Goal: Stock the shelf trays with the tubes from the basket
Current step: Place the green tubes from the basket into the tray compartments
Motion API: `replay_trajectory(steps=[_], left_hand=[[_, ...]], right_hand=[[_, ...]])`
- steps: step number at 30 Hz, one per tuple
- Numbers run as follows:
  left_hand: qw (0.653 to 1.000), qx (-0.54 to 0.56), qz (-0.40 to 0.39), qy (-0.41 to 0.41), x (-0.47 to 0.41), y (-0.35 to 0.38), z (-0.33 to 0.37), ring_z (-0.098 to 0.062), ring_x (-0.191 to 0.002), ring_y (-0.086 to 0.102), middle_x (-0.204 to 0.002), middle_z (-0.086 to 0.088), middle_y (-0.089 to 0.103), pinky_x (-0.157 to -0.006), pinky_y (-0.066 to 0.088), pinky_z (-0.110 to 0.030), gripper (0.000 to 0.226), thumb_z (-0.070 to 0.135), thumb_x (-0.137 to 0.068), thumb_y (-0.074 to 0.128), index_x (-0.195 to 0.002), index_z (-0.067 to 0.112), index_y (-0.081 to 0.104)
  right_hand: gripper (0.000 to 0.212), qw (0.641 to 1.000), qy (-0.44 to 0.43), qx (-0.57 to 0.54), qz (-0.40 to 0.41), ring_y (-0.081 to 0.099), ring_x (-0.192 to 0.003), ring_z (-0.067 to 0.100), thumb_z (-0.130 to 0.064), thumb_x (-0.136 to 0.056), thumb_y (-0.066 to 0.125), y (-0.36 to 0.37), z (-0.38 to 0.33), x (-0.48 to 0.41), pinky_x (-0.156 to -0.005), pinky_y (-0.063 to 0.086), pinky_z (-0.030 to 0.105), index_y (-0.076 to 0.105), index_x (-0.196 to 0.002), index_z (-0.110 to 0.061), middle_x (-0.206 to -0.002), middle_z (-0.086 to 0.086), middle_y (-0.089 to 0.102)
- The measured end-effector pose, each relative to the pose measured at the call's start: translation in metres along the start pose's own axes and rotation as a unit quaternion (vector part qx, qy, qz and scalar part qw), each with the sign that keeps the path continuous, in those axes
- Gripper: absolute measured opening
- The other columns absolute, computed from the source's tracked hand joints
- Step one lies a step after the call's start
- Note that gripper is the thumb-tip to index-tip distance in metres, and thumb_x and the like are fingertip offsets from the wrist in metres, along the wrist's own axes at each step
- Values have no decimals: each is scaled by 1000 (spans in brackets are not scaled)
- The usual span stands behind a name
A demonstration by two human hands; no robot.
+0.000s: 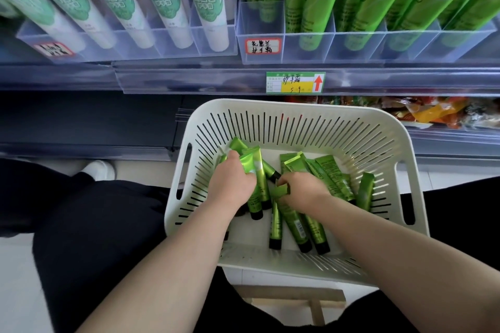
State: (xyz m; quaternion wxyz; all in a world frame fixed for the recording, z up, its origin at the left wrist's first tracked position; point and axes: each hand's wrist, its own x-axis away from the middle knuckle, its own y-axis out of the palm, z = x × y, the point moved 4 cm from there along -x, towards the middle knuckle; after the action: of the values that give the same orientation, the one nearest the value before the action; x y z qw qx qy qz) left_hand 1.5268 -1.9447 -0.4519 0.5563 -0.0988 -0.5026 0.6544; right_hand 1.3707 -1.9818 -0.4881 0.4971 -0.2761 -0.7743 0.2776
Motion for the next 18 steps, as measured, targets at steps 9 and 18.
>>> replay_trajectory(steps=[9,18], left_hand=[[1000,0,-5,15,5,2,1,-21,-66,64,-79,-2,59,-60,57,-41,47,17,-89,57,-133,11,41],[999,16,6,40,13,2,4,-17,-58,54,-75,-2,57,-54,45,-32,38,25,-98,50,-132,12,44]], right_hand=[[35,994,-41,64,-85,56,-91,17,-28,-87,65,-6,3,16,-71,46,28,55,-119,-22,-112,2,61],[32,989,-34,142,-33,44,-118,29,-37,-87,65,-29,8,30,-96,42,41,63,-118,-29,-124,6,48]])
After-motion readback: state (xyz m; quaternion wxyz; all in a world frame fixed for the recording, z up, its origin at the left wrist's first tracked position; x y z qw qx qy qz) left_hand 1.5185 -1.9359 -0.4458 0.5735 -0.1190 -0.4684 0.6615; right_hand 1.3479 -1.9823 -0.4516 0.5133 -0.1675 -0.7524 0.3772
